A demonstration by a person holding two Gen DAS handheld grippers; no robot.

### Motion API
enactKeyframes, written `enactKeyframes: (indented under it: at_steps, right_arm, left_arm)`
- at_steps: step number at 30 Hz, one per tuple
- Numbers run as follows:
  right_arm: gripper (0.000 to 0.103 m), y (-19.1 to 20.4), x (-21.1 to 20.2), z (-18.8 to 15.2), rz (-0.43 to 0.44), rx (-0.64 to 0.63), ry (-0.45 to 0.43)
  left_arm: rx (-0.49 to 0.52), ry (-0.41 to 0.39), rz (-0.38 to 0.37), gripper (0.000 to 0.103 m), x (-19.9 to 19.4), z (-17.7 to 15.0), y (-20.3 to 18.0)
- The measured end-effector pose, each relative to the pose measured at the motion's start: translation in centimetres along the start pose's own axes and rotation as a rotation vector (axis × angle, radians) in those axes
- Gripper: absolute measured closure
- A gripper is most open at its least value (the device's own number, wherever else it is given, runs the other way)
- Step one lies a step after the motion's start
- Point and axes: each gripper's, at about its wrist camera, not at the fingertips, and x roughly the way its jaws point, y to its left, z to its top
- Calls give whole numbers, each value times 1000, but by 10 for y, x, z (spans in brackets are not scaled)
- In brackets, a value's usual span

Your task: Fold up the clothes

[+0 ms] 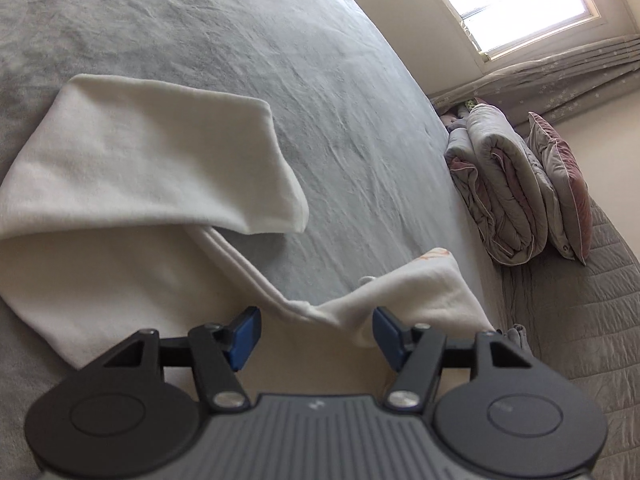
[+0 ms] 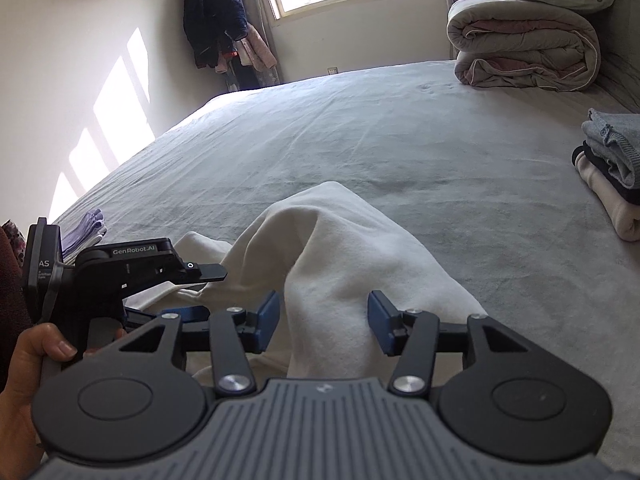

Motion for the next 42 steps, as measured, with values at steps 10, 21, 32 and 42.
enactKeyframes:
  at_steps: [10,21,32,42]
  right_arm:
    - [60,10,14,-8,-69,-89,4]
    - [89,1,-7,-6,-10,-69,17]
    - [91,-1,-50,-15,141,-25,54]
    - [92,0,-60,-28,266,-18,176]
  left_arm:
    - [-47,-22,42,63,12,1,-4]
    - [116,-50,65,85,-12,-5,-20]
    - [314,-65,42,87,-65,-21,-31]
    - [353,-2,29,87,-97,-31,-21]
